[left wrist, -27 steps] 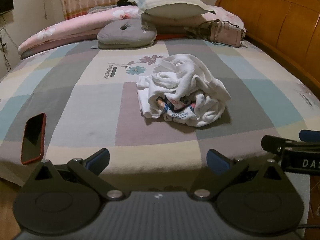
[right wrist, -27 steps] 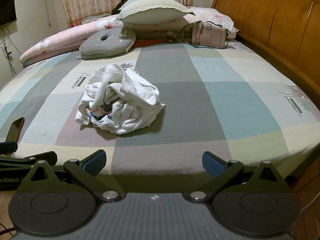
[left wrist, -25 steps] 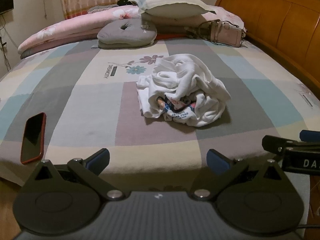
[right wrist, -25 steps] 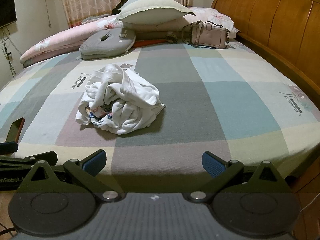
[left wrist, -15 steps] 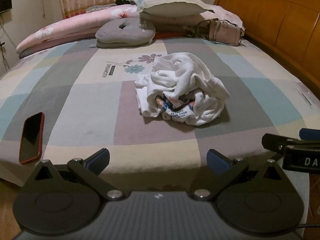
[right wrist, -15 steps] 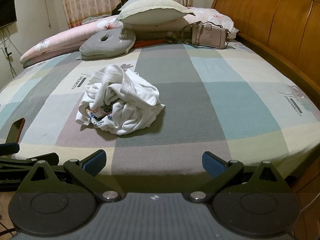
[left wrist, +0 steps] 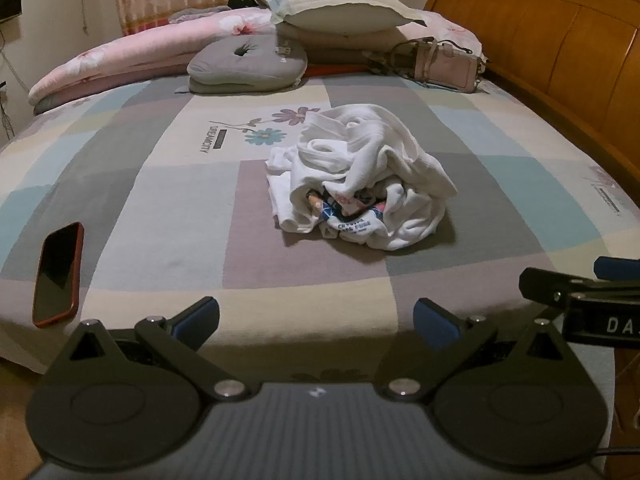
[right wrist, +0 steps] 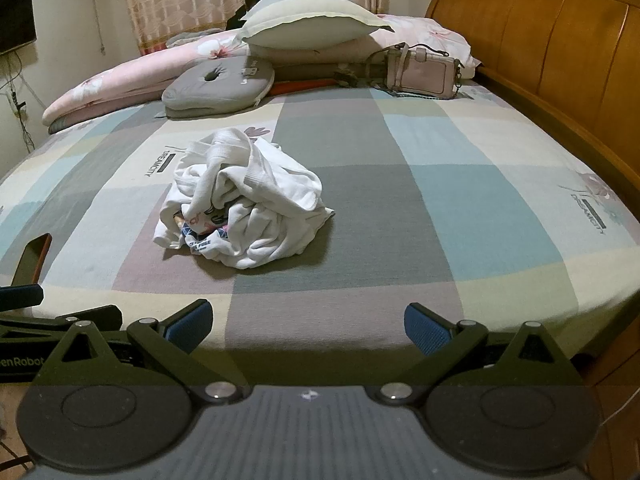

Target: Fold clothes

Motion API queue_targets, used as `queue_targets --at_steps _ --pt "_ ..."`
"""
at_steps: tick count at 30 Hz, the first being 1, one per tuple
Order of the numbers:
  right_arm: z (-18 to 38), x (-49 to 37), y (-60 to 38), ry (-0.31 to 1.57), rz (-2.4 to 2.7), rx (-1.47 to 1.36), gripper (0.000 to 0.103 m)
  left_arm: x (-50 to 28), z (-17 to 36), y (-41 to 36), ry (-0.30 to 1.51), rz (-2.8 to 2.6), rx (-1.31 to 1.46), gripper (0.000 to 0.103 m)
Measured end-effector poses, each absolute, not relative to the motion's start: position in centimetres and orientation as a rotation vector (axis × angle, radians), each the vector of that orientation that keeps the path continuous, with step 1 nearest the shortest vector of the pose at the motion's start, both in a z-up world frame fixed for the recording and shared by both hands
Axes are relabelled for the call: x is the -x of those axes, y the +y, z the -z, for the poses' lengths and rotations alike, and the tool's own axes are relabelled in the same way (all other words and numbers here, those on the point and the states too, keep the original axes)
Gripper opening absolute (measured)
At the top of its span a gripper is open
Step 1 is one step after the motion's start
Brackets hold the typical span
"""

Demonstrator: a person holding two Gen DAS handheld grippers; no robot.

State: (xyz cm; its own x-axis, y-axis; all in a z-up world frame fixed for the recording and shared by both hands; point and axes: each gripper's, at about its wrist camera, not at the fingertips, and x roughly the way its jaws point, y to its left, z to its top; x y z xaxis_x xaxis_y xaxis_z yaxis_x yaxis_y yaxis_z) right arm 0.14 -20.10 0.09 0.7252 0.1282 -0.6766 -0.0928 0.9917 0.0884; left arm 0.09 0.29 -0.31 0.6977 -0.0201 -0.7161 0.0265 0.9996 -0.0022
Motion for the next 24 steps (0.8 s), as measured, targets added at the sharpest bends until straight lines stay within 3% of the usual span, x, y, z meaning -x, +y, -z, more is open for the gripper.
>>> queue_targets --at_steps 24 --pt "-0.05 -0.28 -19.93 0.751 -0.135 -0.047 0.103 -0.01 0.19 0.5 0.786 0.036 0.001 0.102"
